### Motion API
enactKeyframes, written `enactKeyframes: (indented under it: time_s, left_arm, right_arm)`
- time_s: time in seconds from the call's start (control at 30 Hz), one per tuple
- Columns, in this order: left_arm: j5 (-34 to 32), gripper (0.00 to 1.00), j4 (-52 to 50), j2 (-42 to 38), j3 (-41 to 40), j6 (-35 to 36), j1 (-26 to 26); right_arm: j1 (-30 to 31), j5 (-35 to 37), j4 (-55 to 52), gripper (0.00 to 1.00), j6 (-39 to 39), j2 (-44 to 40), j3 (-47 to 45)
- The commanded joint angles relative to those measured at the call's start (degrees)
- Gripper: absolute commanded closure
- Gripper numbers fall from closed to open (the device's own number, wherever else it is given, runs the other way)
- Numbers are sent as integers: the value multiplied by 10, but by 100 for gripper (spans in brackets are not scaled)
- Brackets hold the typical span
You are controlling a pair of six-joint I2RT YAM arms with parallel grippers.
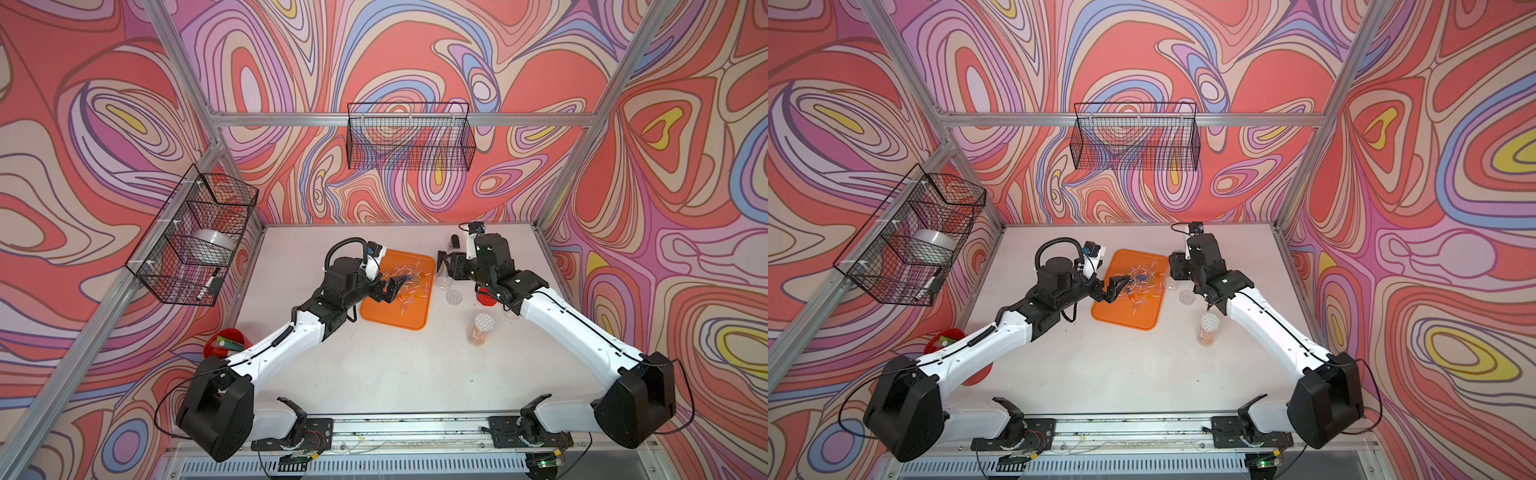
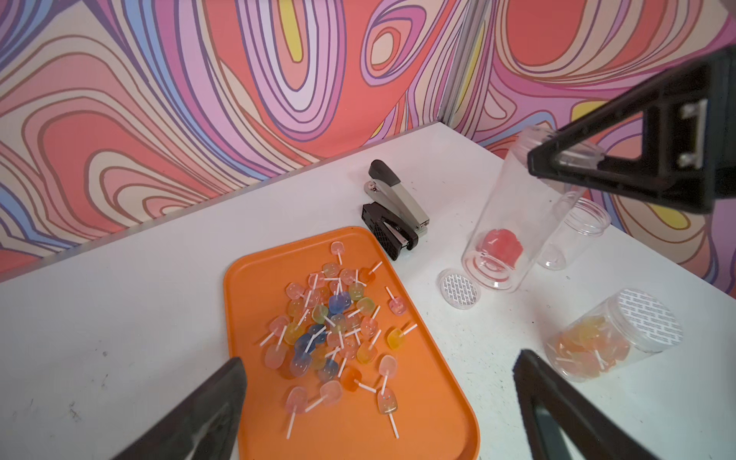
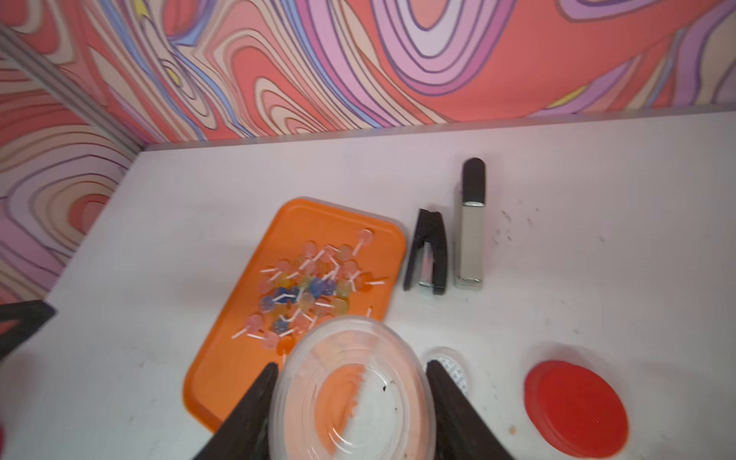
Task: Pour the candies out of the jar
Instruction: Place the jar at the center of the board.
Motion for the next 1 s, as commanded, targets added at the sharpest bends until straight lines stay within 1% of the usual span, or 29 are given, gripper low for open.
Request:
enactKeyframes:
  time_s: [0.0, 0.07, 0.2, 0.3, 0.5, 0.83, 0.97]
  left_arm:
    - [-9, 0, -28, 18, 26, -24, 3]
    - [-14, 0, -38, 22, 31, -22, 4]
    - [-32, 0, -31, 17, 24, -19, 3]
    - [-34, 0, -27, 14, 22, -15, 3]
    - [-39, 0, -27, 16, 22, -12, 4]
    - [-39, 0, -32, 12, 24, -12, 3]
    - [-38, 0, -32, 12, 25, -11, 4]
  right_arm:
    - [-1, 88, 17, 55, -19, -8, -36]
    - [-1, 102, 25, 56, -19, -9, -57]
    - [-2, 159, 54, 56, -10, -20, -112]
    - [-2, 176, 71, 56, -2, -33, -148]
    - [-1, 183, 112, 56, 8, -57, -201]
    - [-2, 169, 155, 55, 45, -47, -243]
    - [-2, 172, 150, 55, 51, -43, -249]
